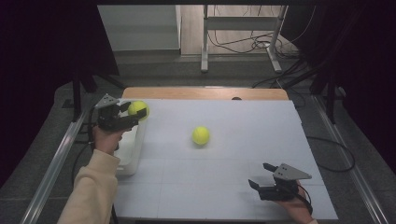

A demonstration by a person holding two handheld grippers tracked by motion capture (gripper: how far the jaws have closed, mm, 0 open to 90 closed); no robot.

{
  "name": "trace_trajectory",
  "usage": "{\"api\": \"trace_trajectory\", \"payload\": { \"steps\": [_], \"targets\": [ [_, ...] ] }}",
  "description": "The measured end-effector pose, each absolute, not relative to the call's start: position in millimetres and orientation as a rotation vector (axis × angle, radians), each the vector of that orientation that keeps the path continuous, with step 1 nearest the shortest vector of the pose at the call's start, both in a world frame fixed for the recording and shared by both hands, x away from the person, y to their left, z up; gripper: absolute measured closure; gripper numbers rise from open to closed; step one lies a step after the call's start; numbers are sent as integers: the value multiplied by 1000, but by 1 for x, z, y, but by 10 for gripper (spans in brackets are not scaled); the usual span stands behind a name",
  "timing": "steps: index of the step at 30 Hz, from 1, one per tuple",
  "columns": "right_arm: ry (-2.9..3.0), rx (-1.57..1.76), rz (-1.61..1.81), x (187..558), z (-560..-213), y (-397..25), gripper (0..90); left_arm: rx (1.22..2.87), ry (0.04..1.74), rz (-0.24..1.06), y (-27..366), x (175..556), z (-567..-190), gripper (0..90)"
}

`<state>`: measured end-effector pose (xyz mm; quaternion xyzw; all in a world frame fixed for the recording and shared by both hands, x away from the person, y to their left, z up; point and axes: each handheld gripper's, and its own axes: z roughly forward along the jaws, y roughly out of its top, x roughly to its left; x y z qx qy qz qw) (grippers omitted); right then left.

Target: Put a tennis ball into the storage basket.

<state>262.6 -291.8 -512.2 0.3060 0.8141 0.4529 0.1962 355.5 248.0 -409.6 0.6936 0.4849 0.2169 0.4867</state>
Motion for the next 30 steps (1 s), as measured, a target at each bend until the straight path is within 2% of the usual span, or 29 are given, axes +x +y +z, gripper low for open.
{"api": "trace_trajectory", "payload": {
  "steps": [16, 30],
  "targets": [
    [2279, 862, 1272, 263, -512, -292, 149, 1689, 1243, 575, 259, 370, -399, 272],
    [2278, 866, 1270, 263, -512, -293, 150, 1704, 1332, 591, 269, 386, -406, 271]
  ]
}}
